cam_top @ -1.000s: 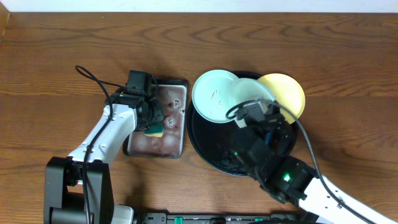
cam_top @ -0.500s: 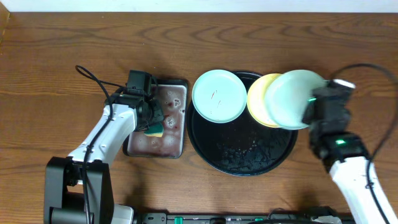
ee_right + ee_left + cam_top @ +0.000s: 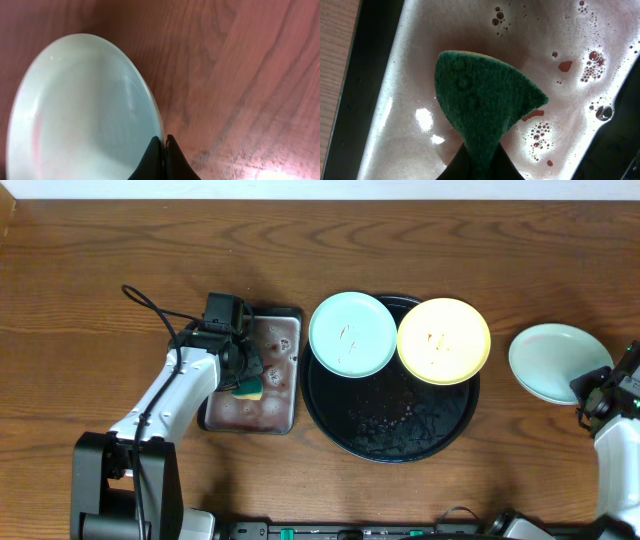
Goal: Clean dirty plates on tray and stack at the side
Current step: 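Place the pale green plate on the table right of the tray, release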
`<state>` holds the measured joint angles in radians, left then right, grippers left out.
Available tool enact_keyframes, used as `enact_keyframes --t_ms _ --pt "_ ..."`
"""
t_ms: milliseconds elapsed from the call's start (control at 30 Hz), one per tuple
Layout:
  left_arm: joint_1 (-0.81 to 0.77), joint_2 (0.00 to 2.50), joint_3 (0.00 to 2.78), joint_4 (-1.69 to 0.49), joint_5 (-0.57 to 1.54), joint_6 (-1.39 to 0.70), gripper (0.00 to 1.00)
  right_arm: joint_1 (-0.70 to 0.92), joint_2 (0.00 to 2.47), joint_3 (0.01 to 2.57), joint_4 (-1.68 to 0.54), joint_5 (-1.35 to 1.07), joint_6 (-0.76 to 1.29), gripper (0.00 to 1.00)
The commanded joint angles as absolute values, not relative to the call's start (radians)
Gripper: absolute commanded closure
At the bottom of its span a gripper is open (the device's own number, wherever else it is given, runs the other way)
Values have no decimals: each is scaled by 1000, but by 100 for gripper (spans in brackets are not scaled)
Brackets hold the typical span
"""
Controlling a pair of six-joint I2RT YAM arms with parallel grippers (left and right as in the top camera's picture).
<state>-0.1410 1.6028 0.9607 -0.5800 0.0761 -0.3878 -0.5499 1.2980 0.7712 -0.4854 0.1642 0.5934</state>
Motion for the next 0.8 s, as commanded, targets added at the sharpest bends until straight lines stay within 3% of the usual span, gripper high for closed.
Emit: enact_keyframes --t_ms 0,267,367,467,500,667,767 --pt "-138 1605 953 -582 78 -374 92 -572 1367 787 -448 125 617 99" --pt "-138 1605 953 -583 78 -375 92 -568 1459 787 -354 -49 492 96" --pt "-138 1605 953 -583 78 -375 93 -569 1457 787 -354 -93 477 41" --pt "-138 1605 953 -584 78 -374 92 -569 1457 787 -342 -159 477 7" --pt "-138 1605 953 -584 78 -374 93 -569 1457 787 -338 -209 477 1" --pt "-138 1605 953 -584 78 -374 92 -557 1457 787 -202 -577 322 16" --pt "-138 1605 953 -583 78 -375 92 -502 1457 787 -146 -643 236 20"
